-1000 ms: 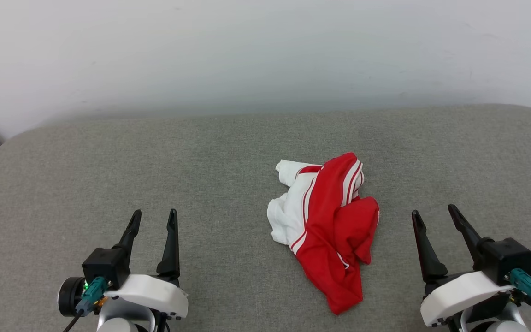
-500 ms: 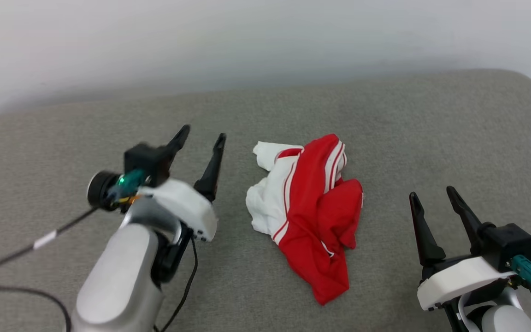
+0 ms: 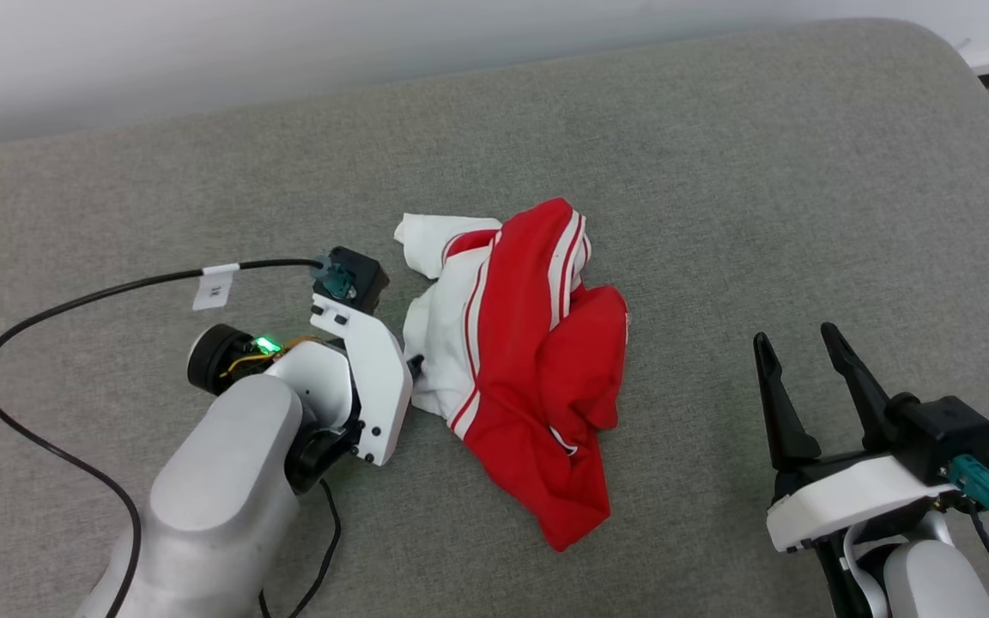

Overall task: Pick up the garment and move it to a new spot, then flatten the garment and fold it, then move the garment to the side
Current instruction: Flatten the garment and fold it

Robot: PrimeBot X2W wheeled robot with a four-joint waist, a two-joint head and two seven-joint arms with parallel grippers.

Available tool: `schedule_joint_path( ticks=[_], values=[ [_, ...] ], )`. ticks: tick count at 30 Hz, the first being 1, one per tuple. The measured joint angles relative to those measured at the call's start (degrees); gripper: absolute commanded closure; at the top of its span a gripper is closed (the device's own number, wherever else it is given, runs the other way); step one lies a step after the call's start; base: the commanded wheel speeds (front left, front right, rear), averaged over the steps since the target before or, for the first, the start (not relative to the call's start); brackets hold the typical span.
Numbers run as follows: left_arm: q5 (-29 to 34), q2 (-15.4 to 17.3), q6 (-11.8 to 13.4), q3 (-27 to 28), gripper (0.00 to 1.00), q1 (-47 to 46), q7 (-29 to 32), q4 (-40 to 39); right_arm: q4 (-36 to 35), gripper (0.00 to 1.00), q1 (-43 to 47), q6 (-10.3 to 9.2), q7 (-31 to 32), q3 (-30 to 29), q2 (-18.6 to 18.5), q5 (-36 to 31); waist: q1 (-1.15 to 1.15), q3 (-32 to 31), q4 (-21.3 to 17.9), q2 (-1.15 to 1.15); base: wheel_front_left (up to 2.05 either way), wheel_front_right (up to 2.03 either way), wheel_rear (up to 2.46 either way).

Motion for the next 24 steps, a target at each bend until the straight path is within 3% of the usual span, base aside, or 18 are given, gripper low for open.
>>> schedule_joint_path(
  ticks=[3, 4, 5, 6, 7, 9, 14, 19, 24],
  values=[
    [-3.03, 0.75, -0.03, -3.86, 0.0, -1.81, 5.54, 0.82, 1.51, 0.0, -0.94, 0.0, -0.81, 0.53, -0.02, 0.46, 0.0, 1.2, -0.72, 0.0, 0.0, 0.0, 0.0],
    [-3.74, 1.11, 0.02, -4.82, 0.04, -2.23, 6.26, 0.67, 1.85, 0.0, -1.17, 0.0, -0.91, 0.71, -0.01, 0.67, 0.0, 1.38, -0.78, 0.0, 0.0, 0.0, 0.0],
    [-4.27, 1.45, 0.02, -5.76, 0.59, -2.61, 6.82, 0.52, 2.18, 0.0, -1.43, 0.0, -1.22, 0.87, -0.02, 0.92, 0.0, 1.52, -0.8, 0.0, 0.0, 0.0, 0.0],
    [-4.98, 1.71, 0.02, -6.66, 0.83, -3.03, 7.5, 0.46, 2.44, 0.0, -1.66, 0.0, -1.27, 1.02, -0.01, 0.97, 0.0, 1.6, -0.78, 0.0, 0.0, 0.0, 0.0],
    [-5.55, 1.96, 0.03, -7.59, 1.0, -3.41, 8.06, 0.4, 2.76, 0.0, -1.78, 0.0, -1.34, 1.16, -0.01, 1.03, 0.0, 1.65, -0.73, 0.0, 0.0, 0.0, 0.0],
    [-6.56, 2.32, 0.02, -9.09, 1.0, -3.98, 8.37, 0.19, 3.32, 0.0, -2.08, 0.0, -1.76, 1.41, -0.01, 1.29, 0.0, 1.72, -0.63, 0.0, 0.0, 0.0, 0.0],
    [-4.95, 3.14, 0.62, -9.17, 1.0, -4.44, 0.68, -0.23, 4.34, 0.0, -2.21, 0.0, -1.82, 0.44, 0.0, 0.91, 0.0, 0.74, 0.81, 0.0, 0.0, 0.0, 0.0],
    [-4.12, 5.58, 4.33, -6.11, 1.0, -3.61, -6.24, -5.89, 4.21, 0.0, -1.08, 0.0, -1.26, -0.91, 0.01, -0.05, 0.0, -1.03, 3.5, 0.0, 0.0, 0.0, 0.0],
    [-5.42, 9.93, 10.12, -1.79, 1.0, 4.67, -9.38, -14.25, 3.28, 0.0, -0.04, 0.01, -0.24, -1.41, 0.03, -0.78, 0.0, -3.23, 6.87, 0.0, 0.0, 0.0, 0.0]
  ],
)
